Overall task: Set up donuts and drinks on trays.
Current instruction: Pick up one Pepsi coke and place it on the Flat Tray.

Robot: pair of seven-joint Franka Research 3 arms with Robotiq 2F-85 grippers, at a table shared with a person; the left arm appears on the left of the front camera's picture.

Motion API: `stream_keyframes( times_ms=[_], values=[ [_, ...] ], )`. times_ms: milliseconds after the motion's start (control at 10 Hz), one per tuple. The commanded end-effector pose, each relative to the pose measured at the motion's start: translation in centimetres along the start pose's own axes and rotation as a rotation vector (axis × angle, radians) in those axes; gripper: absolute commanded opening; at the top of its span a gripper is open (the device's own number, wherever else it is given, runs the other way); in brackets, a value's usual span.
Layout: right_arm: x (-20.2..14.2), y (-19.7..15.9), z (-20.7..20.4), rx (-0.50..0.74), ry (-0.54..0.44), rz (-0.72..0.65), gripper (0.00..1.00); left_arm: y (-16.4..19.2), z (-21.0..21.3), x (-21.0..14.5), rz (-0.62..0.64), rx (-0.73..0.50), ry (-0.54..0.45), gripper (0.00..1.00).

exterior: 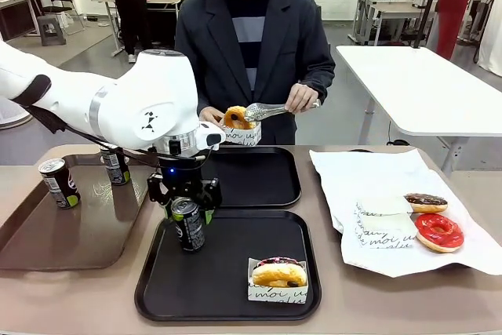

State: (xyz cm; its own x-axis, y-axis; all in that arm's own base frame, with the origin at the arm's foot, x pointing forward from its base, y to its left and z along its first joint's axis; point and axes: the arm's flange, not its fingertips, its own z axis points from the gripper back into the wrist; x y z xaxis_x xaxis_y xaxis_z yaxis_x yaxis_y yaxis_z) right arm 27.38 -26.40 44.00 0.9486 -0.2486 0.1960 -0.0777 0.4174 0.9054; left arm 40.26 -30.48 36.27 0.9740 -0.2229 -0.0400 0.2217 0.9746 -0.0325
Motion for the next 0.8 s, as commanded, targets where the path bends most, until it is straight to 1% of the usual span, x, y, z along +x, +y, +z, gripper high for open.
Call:
stream_keyframes(
  times_ms=[0,200,400,700],
  values=[
    [0.1,-0.1,0.0,0.025,-0.016,0.014,1.00,-0.2,0.5,-0.1,0.014,0.010,-0.017,1.00],
    [0.1,-0.1,0.0,0.025,-0.016,0.014,1.00,-0.3,1.8,-1.3,-0.008,0.000,-0.028,1.00],
    [0.1,-0.1,0.0,0.025,-0.016,0.014,1.00,-0.8,4.1,-3.4,-0.055,-0.001,-0.028,1.00],
    [0.1,-0.1,0.0,0.025,-0.016,0.014,1.00,-0.8,9.9,-9.8,-0.177,-0.001,-0.109,1.00]
  ],
)
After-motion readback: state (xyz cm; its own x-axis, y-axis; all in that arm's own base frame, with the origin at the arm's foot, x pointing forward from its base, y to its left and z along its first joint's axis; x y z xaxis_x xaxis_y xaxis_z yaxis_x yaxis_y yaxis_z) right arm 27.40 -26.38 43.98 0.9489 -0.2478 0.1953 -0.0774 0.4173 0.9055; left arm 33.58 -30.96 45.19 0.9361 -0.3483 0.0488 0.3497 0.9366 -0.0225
